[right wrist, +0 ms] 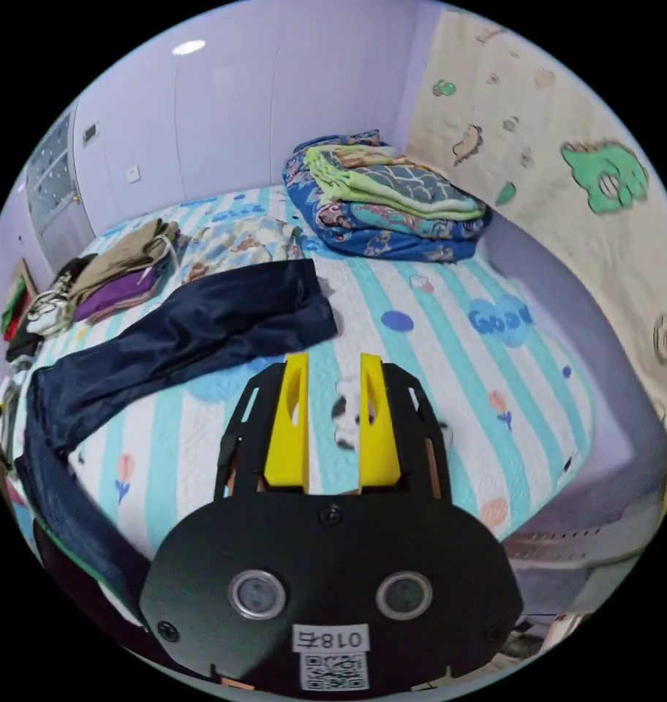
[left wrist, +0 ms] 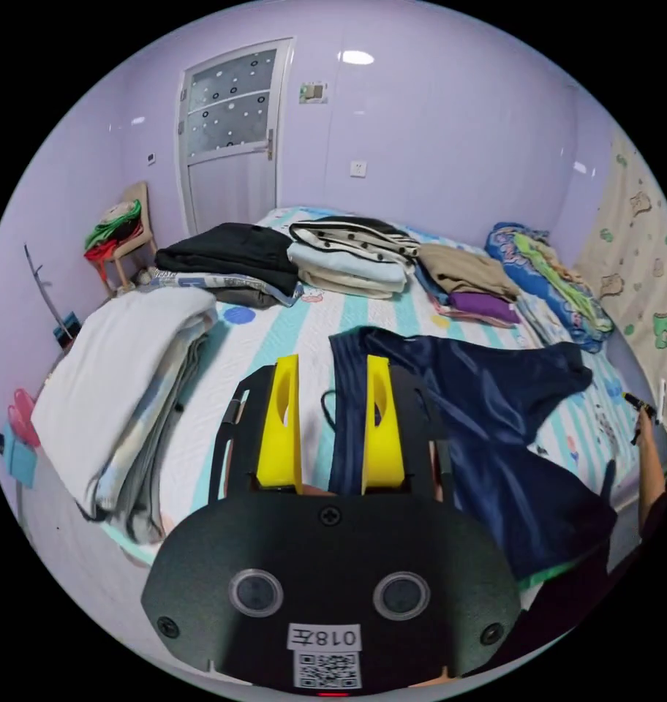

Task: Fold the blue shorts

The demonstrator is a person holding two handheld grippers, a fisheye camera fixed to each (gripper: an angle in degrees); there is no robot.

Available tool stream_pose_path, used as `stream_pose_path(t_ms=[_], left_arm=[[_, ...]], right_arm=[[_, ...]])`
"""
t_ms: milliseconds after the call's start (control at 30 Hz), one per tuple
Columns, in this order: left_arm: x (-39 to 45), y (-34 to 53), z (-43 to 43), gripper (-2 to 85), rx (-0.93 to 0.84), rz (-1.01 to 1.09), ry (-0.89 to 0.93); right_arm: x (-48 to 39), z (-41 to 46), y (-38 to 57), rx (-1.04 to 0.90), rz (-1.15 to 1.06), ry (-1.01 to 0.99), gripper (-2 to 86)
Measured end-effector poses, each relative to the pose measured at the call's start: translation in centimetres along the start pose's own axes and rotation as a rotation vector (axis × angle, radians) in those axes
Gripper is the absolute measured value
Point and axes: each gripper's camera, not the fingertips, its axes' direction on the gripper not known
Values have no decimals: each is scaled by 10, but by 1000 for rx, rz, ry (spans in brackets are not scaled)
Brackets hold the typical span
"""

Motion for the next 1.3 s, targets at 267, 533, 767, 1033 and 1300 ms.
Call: stream_pose_path(t_ms=[267, 533, 767, 1033, 1300], left_arm=[[-125, 239, -63, 155, -11, -340, 272], [-126, 261, -5, 208, -138, -404, 504], [-105, 239, 37, 132, -272, -409, 491], [-112, 264, 23, 10, -253, -413, 408], [-158, 282, -36, -9, -116, -483, 536]], right_arm=[[116, -64, 215, -44, 355, -353, 112], [136, -52, 276, -79, 467, -486, 119], [149, -31, 271, -109, 472, -475, 132], [164, -1, 263, -229, 454, -423, 38], [193, -79, 202, 69, 374, -487, 5]])
